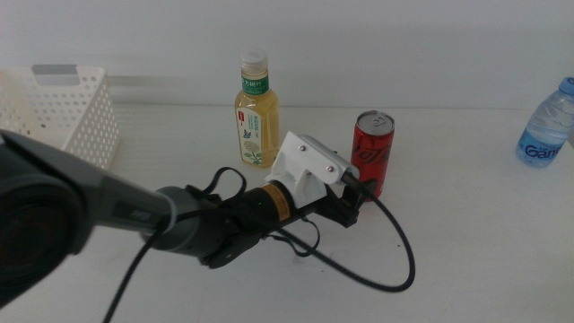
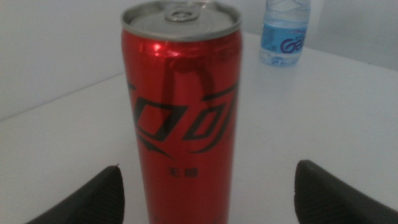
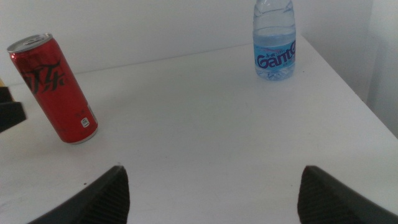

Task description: Use arms to grab the bottles and put them into the dustbin to the left of the table.

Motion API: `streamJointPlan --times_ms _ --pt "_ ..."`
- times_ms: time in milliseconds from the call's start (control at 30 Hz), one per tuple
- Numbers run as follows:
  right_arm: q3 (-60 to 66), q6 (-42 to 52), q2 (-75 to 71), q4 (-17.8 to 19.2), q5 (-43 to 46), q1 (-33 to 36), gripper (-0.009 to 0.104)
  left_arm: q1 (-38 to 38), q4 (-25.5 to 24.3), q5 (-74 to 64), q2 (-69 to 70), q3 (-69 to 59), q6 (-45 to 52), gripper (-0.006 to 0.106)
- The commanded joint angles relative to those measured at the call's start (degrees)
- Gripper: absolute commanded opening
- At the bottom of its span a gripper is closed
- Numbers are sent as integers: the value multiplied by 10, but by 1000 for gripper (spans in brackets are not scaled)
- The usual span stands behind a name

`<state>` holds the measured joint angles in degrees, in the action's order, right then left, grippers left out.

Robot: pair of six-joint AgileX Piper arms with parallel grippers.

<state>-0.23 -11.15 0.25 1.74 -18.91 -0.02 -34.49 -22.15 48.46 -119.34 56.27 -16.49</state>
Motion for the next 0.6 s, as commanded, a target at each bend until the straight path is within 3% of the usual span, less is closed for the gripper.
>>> streamJointPlan --times_ms 0,400,567 --pt "2 2 -3 9 10 -5 91 -4 3 -9 -22 27 -9 94" --pt "2 2 -3 9 10 -5 91 -5 -35 -24 -121 155 -65 94" --pt "2 2 -3 9 10 -5 91 -5 -23 -31 -146 188 -71 94"
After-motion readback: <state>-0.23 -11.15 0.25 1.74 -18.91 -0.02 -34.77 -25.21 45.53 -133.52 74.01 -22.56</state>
